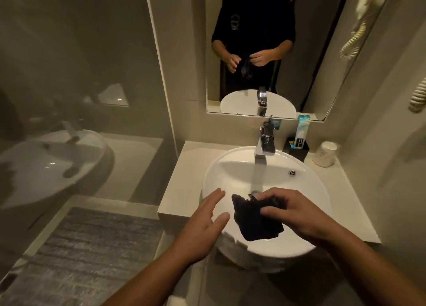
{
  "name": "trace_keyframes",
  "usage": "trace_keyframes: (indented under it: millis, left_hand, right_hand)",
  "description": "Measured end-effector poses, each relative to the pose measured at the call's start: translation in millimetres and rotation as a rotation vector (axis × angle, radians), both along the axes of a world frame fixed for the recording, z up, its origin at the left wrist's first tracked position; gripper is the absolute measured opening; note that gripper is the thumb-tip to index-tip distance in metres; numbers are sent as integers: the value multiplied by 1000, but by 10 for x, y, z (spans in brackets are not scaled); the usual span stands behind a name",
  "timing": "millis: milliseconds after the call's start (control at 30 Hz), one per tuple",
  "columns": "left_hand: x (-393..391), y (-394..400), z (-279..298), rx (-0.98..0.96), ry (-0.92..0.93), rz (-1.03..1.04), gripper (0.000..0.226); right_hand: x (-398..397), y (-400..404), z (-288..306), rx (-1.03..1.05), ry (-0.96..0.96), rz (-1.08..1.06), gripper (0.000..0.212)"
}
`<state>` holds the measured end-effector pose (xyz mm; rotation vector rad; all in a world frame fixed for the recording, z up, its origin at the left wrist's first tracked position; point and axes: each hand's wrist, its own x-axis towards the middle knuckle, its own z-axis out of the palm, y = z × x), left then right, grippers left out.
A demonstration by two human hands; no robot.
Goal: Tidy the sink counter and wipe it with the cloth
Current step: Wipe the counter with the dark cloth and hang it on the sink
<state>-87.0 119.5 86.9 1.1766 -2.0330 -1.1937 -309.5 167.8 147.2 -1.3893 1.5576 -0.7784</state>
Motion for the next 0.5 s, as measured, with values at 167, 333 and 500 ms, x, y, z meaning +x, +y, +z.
trace_keyframes:
  millis: [167,333,500]
  left_hand:
    - [-184,-23,47,126,-37,-226,48]
    - [-266,161,83,-184,-189,-230,21]
    - [-334,350,51,-550,-248,-241,20]
  right_hand:
    - [-39,384,211,-31,170,18,21]
    - [-205,723,71,-9,372,-137,42]
    - [-310,982,-375,-96,530,-306,21]
